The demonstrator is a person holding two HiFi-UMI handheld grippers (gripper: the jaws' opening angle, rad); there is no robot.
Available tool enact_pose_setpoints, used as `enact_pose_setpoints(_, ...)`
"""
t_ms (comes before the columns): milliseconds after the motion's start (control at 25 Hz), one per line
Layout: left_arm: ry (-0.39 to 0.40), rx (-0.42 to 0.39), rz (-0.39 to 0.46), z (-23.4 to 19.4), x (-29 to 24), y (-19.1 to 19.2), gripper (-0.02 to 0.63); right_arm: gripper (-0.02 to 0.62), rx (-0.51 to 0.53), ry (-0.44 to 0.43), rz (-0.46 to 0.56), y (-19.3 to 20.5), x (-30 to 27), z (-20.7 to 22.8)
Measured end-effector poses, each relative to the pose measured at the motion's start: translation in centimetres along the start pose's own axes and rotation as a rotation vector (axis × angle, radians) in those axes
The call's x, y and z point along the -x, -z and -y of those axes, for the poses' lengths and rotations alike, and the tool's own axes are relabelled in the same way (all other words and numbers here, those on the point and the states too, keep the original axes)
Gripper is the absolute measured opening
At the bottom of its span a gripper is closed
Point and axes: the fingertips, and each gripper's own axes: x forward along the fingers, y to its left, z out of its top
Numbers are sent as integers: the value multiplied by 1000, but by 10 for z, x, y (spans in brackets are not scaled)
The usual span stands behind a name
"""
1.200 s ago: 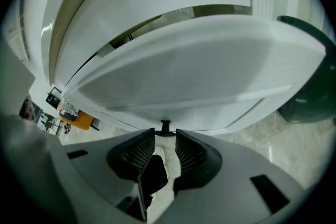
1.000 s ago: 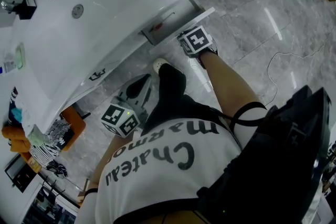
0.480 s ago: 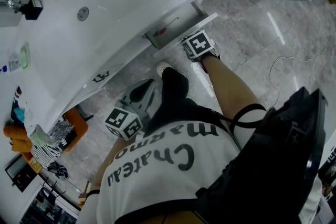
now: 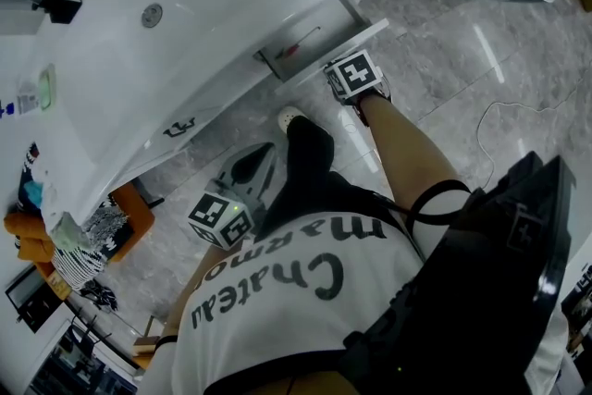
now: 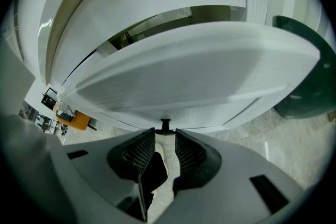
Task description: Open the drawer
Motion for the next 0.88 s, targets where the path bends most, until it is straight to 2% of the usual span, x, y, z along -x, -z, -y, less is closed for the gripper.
enact_pose_setpoints(280,-15,-6,-30,-6,0,0,8,126,6,-8,-23,0,-1,-1)
enact_pose_setpoints(560,-10,-46,-17,-13,-15,-28,8,127,14,-2,-25,1,-2,0)
enact_pose_setpoints(880,-10,-74,-45,-23,-15,-44,8,130,19,-11,-99,5,-2,-2)
